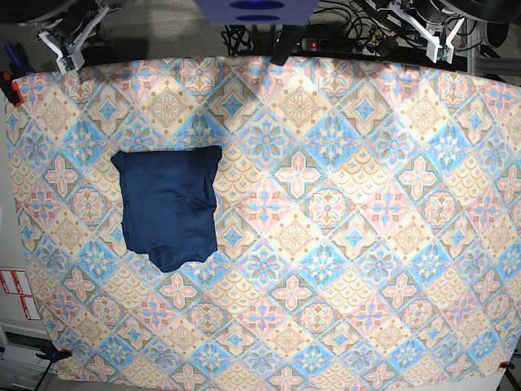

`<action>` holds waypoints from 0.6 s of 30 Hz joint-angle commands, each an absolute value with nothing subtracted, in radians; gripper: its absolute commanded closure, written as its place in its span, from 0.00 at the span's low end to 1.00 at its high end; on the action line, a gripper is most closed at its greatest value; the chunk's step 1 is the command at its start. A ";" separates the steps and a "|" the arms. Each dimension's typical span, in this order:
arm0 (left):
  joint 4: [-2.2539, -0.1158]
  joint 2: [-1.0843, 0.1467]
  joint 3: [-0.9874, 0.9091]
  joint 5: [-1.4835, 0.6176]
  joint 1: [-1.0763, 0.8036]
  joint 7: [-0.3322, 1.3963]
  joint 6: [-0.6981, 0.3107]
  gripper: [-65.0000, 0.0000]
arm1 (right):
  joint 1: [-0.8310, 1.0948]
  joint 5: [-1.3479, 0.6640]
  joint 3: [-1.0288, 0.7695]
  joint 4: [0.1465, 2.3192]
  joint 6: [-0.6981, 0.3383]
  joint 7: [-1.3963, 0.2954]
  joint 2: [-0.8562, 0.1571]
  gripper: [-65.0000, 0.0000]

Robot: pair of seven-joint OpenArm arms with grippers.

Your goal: Fold the T-shirt properly

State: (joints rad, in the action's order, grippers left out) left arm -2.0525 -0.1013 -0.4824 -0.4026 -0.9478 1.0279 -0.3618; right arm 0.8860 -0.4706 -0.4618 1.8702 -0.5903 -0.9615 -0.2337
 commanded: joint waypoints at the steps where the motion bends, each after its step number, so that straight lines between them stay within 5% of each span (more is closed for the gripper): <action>1: -2.043 -0.113 -0.472 -0.404 -0.961 1.024 -0.361 1.00 | 0.894 -0.481 -0.450 1.851 -0.598 -0.954 -0.240 0.96; 9: -1.687 -0.197 -0.337 -0.394 -0.909 0.786 -0.354 1.00 | 0.766 -0.344 -0.354 1.488 -0.598 -0.941 -0.240 0.98; 18: -1.109 -0.194 -0.114 -0.211 -0.690 0.513 -0.352 1.00 | 0.621 -0.231 -0.214 1.090 -0.598 -0.713 -0.240 0.98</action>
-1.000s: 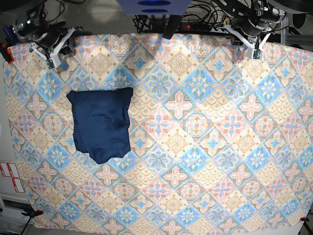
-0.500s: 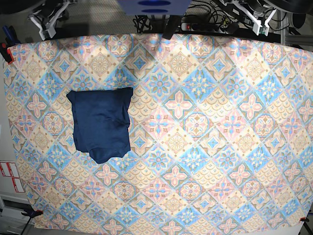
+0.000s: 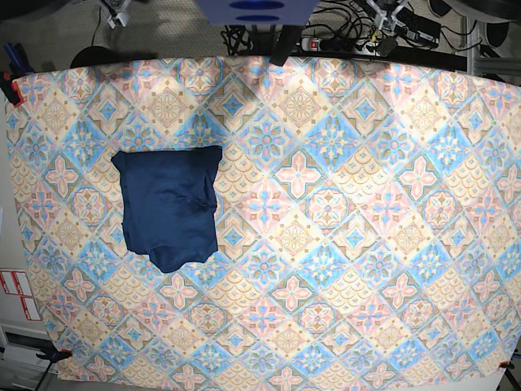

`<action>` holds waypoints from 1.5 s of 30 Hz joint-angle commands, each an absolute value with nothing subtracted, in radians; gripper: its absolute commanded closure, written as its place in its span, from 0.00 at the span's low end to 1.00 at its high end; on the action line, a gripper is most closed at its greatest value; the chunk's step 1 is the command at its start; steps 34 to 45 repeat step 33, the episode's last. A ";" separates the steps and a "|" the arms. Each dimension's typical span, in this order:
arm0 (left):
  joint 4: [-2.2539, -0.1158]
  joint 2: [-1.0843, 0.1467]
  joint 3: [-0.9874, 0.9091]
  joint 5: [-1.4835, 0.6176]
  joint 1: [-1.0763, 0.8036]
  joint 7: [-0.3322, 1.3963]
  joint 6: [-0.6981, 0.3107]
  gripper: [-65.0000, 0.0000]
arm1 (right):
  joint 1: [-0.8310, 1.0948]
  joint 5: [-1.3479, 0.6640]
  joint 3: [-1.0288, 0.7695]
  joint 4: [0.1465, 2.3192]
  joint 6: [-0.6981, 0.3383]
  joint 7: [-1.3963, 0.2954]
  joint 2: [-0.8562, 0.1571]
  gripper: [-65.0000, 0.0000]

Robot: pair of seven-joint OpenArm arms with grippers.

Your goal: Fold the T-shirt properly

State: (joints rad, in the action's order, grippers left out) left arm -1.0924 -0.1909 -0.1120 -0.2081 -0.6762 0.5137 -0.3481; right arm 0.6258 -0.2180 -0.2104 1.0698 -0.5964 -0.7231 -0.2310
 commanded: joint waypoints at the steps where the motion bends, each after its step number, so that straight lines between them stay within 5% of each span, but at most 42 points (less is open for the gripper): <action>1: -1.046 -0.185 -0.104 -0.205 -0.661 0.486 -0.352 1.00 | 0.602 -0.219 -0.205 1.032 -0.598 -0.688 -0.240 0.98; 19: -0.372 -0.176 0.331 -0.206 -0.282 0.091 -0.176 1.00 | 0.325 -0.176 -0.165 0.306 -0.591 -0.131 -0.156 1.00; 28: -0.372 -0.176 0.357 -0.211 -0.252 0.091 -0.176 1.00 | 0.302 -0.177 -0.165 0.289 -0.367 -0.051 -0.156 1.00; 45: -0.372 -0.176 0.355 -0.213 -0.252 0.091 -0.176 1.00 | 0.285 -0.177 -0.165 0.289 -0.348 -0.050 -0.156 1.00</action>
